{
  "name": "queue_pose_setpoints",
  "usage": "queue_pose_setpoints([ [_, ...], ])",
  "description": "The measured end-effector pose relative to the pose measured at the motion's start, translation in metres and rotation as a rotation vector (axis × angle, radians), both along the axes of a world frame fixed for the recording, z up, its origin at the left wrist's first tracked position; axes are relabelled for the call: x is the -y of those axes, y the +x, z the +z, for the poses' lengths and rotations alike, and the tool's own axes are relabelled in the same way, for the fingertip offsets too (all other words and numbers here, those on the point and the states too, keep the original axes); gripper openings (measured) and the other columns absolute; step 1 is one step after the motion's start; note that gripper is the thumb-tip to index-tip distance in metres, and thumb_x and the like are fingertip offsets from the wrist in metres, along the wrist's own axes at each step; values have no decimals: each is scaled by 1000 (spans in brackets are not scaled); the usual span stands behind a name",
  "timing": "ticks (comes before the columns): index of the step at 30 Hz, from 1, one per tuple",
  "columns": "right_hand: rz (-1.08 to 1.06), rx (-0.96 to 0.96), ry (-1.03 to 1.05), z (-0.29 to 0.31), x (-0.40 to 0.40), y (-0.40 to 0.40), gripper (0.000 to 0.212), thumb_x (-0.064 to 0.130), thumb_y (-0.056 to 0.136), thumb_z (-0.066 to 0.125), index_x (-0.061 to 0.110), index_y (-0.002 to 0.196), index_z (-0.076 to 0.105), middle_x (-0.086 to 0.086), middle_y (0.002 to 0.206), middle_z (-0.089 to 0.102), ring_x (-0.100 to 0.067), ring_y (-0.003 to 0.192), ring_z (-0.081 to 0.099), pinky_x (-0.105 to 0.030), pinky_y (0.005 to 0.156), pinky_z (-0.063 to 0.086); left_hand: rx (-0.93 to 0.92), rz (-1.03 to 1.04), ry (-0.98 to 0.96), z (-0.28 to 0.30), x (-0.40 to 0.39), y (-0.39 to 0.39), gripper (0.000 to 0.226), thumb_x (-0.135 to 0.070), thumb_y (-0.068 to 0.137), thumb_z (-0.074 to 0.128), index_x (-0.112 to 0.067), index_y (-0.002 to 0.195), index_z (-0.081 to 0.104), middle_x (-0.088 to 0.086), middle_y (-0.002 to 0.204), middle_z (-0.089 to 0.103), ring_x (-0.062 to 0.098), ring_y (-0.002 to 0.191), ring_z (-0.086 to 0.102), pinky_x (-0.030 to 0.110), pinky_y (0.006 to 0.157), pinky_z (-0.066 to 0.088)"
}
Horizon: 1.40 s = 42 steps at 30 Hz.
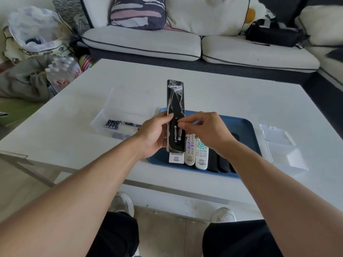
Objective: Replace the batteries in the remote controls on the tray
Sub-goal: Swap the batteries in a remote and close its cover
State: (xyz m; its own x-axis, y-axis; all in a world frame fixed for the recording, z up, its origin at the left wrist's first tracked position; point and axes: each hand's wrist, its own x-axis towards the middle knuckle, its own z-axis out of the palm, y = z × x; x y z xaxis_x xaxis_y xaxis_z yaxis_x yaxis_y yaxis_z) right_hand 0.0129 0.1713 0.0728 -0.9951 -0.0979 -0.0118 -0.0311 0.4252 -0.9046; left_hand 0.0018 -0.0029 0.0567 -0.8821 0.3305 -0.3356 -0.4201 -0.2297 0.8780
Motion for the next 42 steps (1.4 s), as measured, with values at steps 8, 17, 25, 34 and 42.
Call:
queue_pose_setpoints([
  [8, -70, 438, -232, 3, -8, -6, 50, 30, 70, 90, 18, 112, 65, 6, 90, 73, -9, 74, 65, -27, 65, 45, -136, -54, -6, 2, 0, 2, 24, -24, 105, 45, -21, 121, 63, 4, 96, 66, 11, 60, 60, 21, 46, 43],
  [17, 51, 580, -260, 5, -14, -6, 27, 21, 80, 82, 24, 105, 73, 8, 91, 70, -10, 80, 56, -26, 65, 36, -178, -92, -50, 2, -4, 4, 28, -25, 105, 45, -28, 126, 63, 4, 110, 70, 13, 75, 64, 27, 56, 46],
  [25, -57, 363, -116, 4, 0, -8, 33, 26, 82, 82, 25, 112, 70, 5, 82, 75, -10, 73, 62, -29, 68, 42, -169, -34, -40, 2, -2, 4, 28, -24, 106, 45, -23, 128, 62, -4, 85, 70, 10, 61, 62, 23, 50, 46],
  [34, -48, 174, 88, -8, 12, -8, 38, 48, 80, 80, 29, 111, 70, 10, 80, 77, -18, 80, 74, -29, 66, 60, -99, 75, -152, -2, 5, -1, 29, -28, 106, 44, -21, 125, 65, 1, 90, 76, 15, 66, 71, 23, 52, 50],
  [42, -235, 39, 341, -27, -4, -23, 21, 33, 92, 65, 29, 112, 69, 14, 90, 68, -13, 79, 67, -38, 78, 59, 106, 217, -3, -4, 23, -14, 32, -28, 105, 43, -9, 124, 60, 12, 101, 72, 30, 88, 73, 53, 84, 57],
])
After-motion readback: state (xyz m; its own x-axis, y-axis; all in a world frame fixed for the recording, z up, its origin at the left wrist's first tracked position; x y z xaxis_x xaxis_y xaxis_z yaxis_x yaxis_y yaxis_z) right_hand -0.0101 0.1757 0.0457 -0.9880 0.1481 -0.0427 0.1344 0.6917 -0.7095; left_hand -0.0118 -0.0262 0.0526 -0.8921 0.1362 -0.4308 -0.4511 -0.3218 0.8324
